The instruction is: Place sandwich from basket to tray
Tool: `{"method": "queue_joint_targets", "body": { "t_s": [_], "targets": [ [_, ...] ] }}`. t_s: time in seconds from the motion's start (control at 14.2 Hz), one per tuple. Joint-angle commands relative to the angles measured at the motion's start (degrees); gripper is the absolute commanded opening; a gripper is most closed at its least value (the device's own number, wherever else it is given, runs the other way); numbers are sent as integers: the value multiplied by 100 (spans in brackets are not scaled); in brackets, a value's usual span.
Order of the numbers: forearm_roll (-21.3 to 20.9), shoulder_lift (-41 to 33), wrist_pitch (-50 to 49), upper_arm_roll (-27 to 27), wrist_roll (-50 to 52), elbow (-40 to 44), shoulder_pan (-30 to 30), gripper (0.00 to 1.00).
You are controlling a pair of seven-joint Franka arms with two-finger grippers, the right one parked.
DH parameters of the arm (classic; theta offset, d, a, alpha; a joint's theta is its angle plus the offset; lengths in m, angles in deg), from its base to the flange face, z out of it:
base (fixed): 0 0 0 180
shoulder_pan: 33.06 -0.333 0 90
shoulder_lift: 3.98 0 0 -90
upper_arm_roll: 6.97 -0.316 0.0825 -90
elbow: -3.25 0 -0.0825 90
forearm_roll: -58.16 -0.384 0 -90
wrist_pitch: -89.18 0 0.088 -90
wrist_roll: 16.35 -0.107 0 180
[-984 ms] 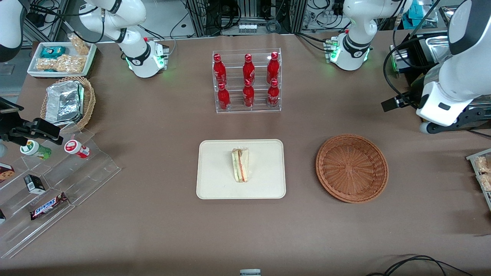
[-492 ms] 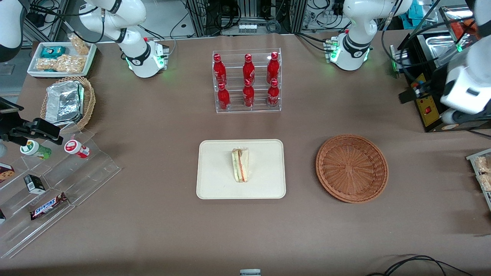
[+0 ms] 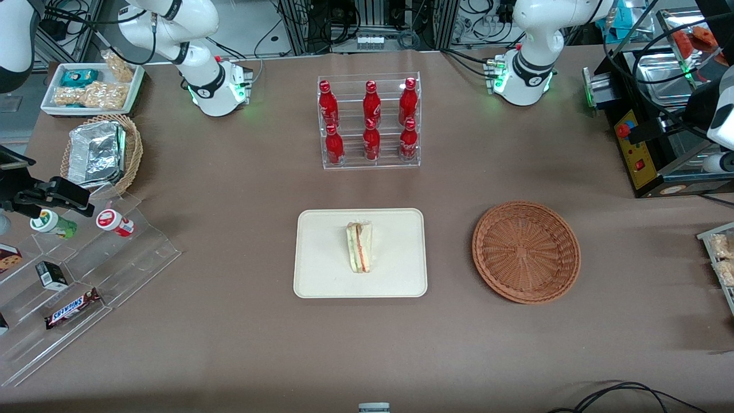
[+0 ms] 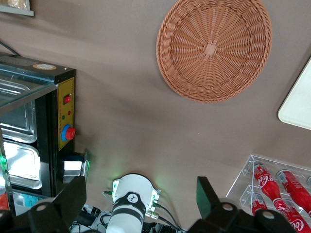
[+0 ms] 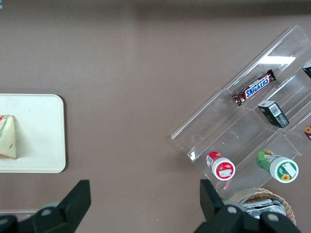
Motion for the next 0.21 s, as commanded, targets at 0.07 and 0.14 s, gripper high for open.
{"method": "queue_joint_targets", "body": {
  "t_s": [0.07,0.14],
  "targets": [
    [-23,-310,82,55,-90,-194,23,100],
    [-23,-311,82,64,-143,-194,31,100]
  ]
}}
